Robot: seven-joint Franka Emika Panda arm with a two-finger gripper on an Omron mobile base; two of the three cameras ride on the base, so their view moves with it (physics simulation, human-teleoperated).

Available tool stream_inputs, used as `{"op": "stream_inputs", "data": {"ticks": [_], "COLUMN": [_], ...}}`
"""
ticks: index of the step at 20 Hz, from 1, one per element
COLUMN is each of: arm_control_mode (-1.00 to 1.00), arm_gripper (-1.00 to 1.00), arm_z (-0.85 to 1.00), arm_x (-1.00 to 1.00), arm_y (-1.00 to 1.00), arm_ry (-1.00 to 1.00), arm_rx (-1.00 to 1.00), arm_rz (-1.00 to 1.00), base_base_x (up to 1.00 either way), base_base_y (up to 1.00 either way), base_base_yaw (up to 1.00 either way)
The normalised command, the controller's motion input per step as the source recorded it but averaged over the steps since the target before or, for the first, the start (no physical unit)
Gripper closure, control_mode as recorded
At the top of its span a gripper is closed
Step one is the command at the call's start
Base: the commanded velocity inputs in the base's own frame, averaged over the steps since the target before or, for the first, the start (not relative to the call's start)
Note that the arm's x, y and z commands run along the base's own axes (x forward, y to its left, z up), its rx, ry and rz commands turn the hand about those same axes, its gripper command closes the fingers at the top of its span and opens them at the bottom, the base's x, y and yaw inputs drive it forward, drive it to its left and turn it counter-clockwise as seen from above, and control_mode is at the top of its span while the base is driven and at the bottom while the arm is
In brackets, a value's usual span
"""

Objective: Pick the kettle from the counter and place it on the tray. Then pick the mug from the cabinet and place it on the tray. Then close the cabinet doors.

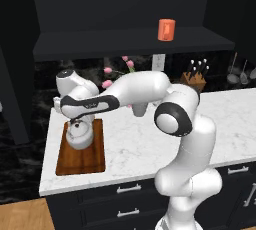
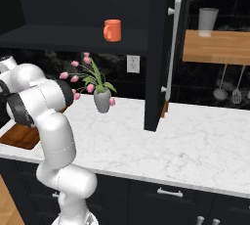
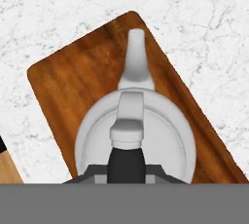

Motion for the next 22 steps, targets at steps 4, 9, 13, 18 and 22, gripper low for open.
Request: {"op": "stream_inputs", "data": {"ticks": [4,9,13,18,22], "arm_control_mode": [-1.00,-1.00,-1.00,-1.00,-1.00], "arm_gripper": [1.00,1.00,1.00,-1.00,-1.00], "arm_z": [-0.20,-0.22,-0.30,-0.33,-0.16], "arm_x": [0.16,0.07,0.01,0.00,0.00], "arm_y": [0.06,0.01,-0.01,-0.06,-0.04], "arm_ry": [0.00,0.00,0.00,0.00,-0.01], "arm_rx": [0.00,0.00,-0.01,0.00,0.00], "arm_rz": [0.00,0.00,0.00,0.00,0.00], "base_base_x": [0.00,0.00,0.00,0.00,0.00], "base_base_y": [0.00,0.00,0.00,0.00,0.00], "base_base_yaw": [0.00,0.00,0.00,0.00,0.00]}}
